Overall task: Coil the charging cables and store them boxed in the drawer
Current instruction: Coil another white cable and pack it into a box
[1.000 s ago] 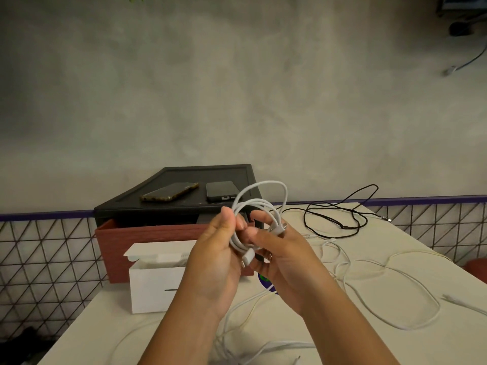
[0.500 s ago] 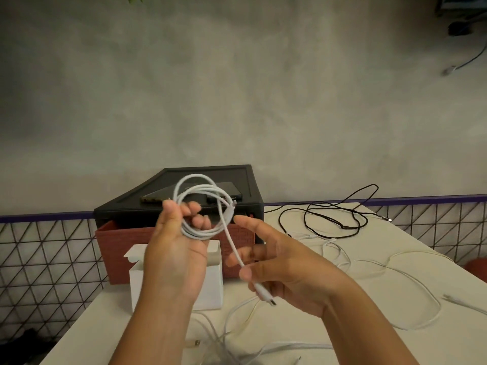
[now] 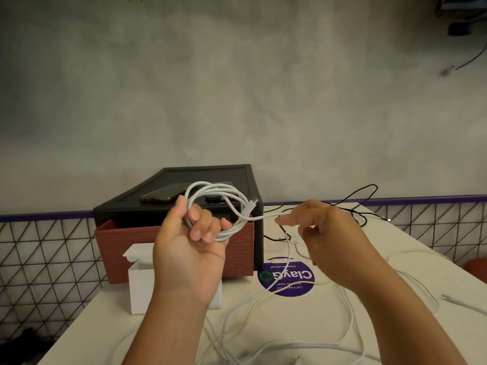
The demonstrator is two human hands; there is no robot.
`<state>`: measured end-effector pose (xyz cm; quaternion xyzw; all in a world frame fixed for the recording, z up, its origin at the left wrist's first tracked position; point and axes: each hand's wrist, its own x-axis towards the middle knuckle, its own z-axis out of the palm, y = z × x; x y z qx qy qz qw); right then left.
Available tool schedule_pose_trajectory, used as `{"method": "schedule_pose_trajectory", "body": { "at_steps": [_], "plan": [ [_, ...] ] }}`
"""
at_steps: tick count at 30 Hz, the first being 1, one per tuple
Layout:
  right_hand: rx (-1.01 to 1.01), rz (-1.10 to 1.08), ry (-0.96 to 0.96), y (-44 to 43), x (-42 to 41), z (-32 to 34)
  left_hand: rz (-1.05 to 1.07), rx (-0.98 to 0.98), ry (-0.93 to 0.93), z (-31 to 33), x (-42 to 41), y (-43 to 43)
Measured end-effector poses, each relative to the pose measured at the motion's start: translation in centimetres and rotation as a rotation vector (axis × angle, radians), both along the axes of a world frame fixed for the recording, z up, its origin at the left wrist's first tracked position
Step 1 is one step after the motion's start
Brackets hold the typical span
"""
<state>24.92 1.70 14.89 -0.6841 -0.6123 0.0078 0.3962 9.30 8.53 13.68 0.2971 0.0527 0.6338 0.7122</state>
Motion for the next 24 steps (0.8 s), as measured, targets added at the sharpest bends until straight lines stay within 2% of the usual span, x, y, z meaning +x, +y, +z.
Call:
{"method": "schedule_pose_trajectory", "body": {
  "at_steps": [4, 8, 12, 15, 20, 24],
  "plan": [
    [0.058, 0.073, 0.046, -0.5, -0.7, 0.3, 0.070, -0.047, 0.089, 0.5, -0.6, 0.0],
    [0.195, 0.033, 0.071, -0.3, -1.0, 0.3, 0.063, -0.059, 0.113, 0.4, -0.6, -0.1],
    [0.412, -0.013, 0.139, -0.6, -0.6, 0.4, 0.014, -0.027, 0.128, 0.1, -0.4, -0.1],
    [0.482, -0.047, 0.152, -0.7, -0.6, 0.5, -0.079, 0.023, 0.148, 0.0, -0.5, -0.2],
    [0.432, -0.046, 0.167, -0.5, -0.9, 0.4, -0.116, 0.037, 0.128, 0.2, -0.5, -0.3],
    [0.159, 0.120, 0.117, -2.3, -0.4, 1.3, -0.029, -0.007, 0.126, 0.2, -0.9, 0.3]
  ]
}}
